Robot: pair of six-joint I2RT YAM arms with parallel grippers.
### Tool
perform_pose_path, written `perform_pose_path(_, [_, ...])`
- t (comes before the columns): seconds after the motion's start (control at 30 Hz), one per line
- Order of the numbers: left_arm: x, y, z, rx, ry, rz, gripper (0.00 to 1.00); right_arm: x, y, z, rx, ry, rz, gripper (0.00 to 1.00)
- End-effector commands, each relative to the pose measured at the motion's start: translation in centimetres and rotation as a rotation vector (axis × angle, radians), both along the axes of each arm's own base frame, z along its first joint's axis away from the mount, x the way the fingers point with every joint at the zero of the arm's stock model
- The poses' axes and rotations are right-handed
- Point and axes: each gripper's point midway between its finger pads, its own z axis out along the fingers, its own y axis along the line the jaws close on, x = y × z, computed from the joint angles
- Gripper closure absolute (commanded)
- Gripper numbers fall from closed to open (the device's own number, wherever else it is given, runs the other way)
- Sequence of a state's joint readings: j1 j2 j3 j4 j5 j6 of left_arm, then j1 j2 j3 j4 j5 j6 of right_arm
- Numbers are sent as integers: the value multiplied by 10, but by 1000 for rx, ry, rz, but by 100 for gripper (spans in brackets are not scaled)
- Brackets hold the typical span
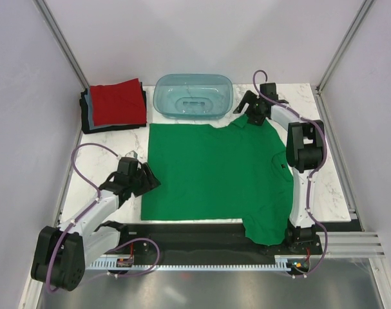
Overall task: Fold and stack the t-shirts
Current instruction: Flatten the tshirt out
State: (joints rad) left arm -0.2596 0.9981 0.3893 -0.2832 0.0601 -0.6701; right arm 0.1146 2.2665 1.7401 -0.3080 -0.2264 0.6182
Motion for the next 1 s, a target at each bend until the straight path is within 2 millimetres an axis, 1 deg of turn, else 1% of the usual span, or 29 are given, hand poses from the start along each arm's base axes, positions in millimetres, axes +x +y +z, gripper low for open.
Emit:
perform_pose_path(0.0, [11,-6,11,-26,-61,-8,36,15,5,-9,72,-9,-17,7])
perform_pose_path(0.03, [11,-5,11,-25,-59,-8,37,27,3,0,124,-46,-50,7])
perform_pose_path(0.07, [11,-6,11,-26,-62,-8,37,31,10,5,195,-55,-39,7])
perform_pose_path(0.1, [11,-6,11,-26,-62,-8,37,38,8,12,264,-62,-80,7])
perform_pose_path(0.13, [11,-5,10,-24,-57,-9,37,52,11,27,319,-126,-81,7])
perform_pose_path(0.17, [11,-6,10,-25,-56,-10,38,56,14,27,359,-123,-82,8])
perform_pose_path(0.2, [11,-6,10,-26,-56,-11,38,65,16,35,387,-156,-84,8])
perform_pose_path(0.23, [11,-6,9,-26,-51,-12,39,81,20,61,444,-207,-95,8])
perform_pose_path(0.27, [11,-7,9,-26,-53,-14,39,89,24,61,486,-216,-96,8])
perform_pose_path(0.3, [11,-6,9,-25,-50,-14,39,92,33,76,571,-230,-66,8])
perform_pose_path(0.33, [12,-7,10,-26,-53,-17,40,106,39,118,657,-374,-20,8])
perform_pose_path(0.37, [12,-7,9,-25,-53,-16,40,107,45,147,851,-366,-51,8])
perform_pose_path(0.4, [12,-6,9,-24,-53,-15,40,108,48,162,961,-410,-34,8])
perform_pose_path(0.43, [12,-7,9,-26,-53,-20,40,98,46,222,1079,-626,70,8])
perform_pose_path(0.47, [12,-7,9,-25,-53,-19,40,97,41,229,1241,-573,50,7])
perform_pose_path(0.5, [12,-7,9,-26,-53,-20,40,92,37,246,1294,-609,80,7])
perform_pose_path(0.53, [12,-7,9,-24,-52,-19,40,82,30,271,1335,-679,138,6])
perform_pose_path(0.57, [12,-8,9,-26,-50,-23,40,75,28,284,1349,-689,160,6])
perform_pose_path(0.6, [12,-7,8,-25,-46,-22,40,73,22,266,1312,-649,150,5])
perform_pose_path(0.67, [12,-8,8,-25,-46,-25,40,69,16,251,1220,-609,116,5])
perform_pose_path(0.7, [13,-8,8,-26,-45,-26,40,56,17,272,1077,-699,156,5])
perform_pose_path(0.73, [13,-8,8,-26,-44,-25,41,63,-2,221,987,-542,34,5])
perform_pose_path(0.77, [13,-8,8,-24,-44,-24,41,50,-7,244,884,-581,39,5])
perform_pose_path(0.8, [12,-8,8,-25,-43,-25,41,46,-12,232,786,-550,15,4])
perform_pose_path(0.83, [13,-8,7,-25,-38,-26,41,37,-22,180,564,-419,-12,4])
perform_pose_path(0.87, [14,-8,8,-22,-40,-25,41,28,-28,172,454,-385,-25,3])
perform_pose_path(0.9, [13,-9,7,-22,-37,-31,41,21,-45,182,321,-395,-93,2])
perform_pose_path(0.93, [13,-9,7,-20,-32,-33,41,-7,-52,146,169,-260,-77,2])
perform_pose_path(0.97, [14,-9,7,-16,-27,-33,41,-23,-60,157,108,-254,-92,2])
